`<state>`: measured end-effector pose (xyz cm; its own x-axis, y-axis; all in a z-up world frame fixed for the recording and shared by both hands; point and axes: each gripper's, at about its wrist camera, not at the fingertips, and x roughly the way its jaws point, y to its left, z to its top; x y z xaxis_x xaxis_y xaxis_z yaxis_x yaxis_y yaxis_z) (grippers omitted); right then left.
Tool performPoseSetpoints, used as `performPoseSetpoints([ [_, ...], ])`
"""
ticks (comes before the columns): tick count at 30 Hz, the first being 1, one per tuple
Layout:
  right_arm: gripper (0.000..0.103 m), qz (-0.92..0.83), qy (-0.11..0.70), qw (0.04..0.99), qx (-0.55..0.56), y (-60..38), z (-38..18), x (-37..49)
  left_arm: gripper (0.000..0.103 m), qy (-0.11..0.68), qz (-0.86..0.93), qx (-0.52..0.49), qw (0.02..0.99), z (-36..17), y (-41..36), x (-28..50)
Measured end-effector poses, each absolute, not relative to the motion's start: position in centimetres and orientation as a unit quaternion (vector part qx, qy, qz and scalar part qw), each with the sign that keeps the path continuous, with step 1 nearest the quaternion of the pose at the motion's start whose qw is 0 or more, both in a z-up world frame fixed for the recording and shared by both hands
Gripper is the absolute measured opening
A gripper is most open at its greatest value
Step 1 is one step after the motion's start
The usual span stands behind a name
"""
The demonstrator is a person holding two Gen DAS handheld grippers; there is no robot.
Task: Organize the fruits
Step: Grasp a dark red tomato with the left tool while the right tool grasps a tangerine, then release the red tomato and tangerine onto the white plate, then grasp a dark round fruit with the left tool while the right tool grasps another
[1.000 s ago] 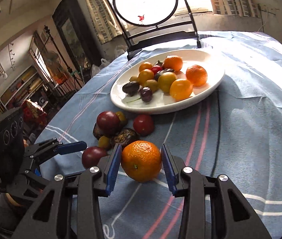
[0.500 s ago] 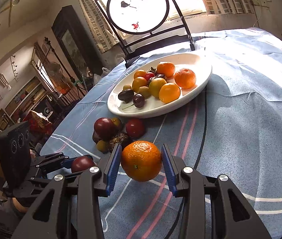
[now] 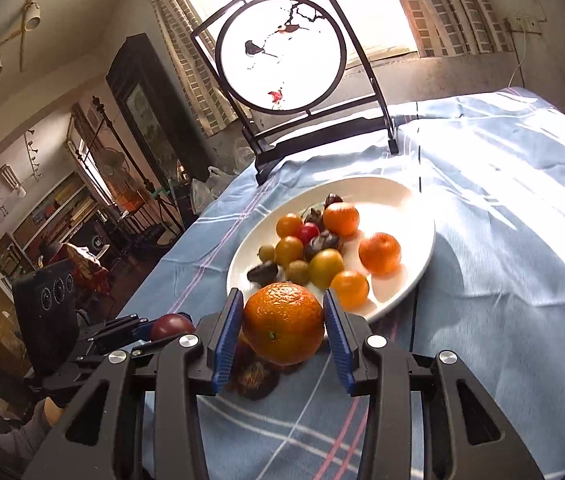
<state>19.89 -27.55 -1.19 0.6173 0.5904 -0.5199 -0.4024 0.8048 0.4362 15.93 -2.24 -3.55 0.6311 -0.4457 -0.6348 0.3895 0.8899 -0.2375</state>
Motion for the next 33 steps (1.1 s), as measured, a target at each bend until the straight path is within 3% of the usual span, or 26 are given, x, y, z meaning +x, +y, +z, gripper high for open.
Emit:
performPoseSetpoints([
  [10, 0.043, 0.215, 0.365, 0.897, 0.128, -25.1, -2.7, 30.4, 0.04, 0.4, -0.217, -0.037, 0.89, -4.9, -3.8, 24.9],
  [11, 0.047, 0.21, 0.36, 0.901, 0.122, -24.9, -2.7, 30.5, 0.047, 0.402, -0.217, -0.039, 0.889, -5.0, -3.8, 25.2],
  [12, 0.059, 0.204, 0.352, 0.906, 0.116, -24.7, -2.5, 30.3, 0.058, 0.401, -0.211, -0.042, 0.89, -4.9, -3.7, 25.3],
  [13, 0.066, 0.203, 0.343, 0.91, 0.111, -24.7, -2.2, 29.8, 0.062, 0.397, -0.209, -0.046, 0.893, -4.7, -3.4, 25.2],
  [22, 0.066, 0.254, 0.339, 0.903, 0.071, -24.6, -2.1, 20.5, 0.07, 0.363, -0.203, -0.053, 0.908, -2.9, 0.7, 18.5],
  [28, 0.066, 0.299, 0.385, 0.873, -0.006, -21.1, -6.2, 14.8, 0.07, 0.389, -0.194, -0.027, 0.9, -5.2, 1.9, 13.9],
  [33, 0.066, 0.3, 0.418, 0.857, -0.01, -18.7, -8.1, 15.2, 0.07, 0.404, -0.187, -0.027, 0.895, -7.0, 2.6, 12.4],
])
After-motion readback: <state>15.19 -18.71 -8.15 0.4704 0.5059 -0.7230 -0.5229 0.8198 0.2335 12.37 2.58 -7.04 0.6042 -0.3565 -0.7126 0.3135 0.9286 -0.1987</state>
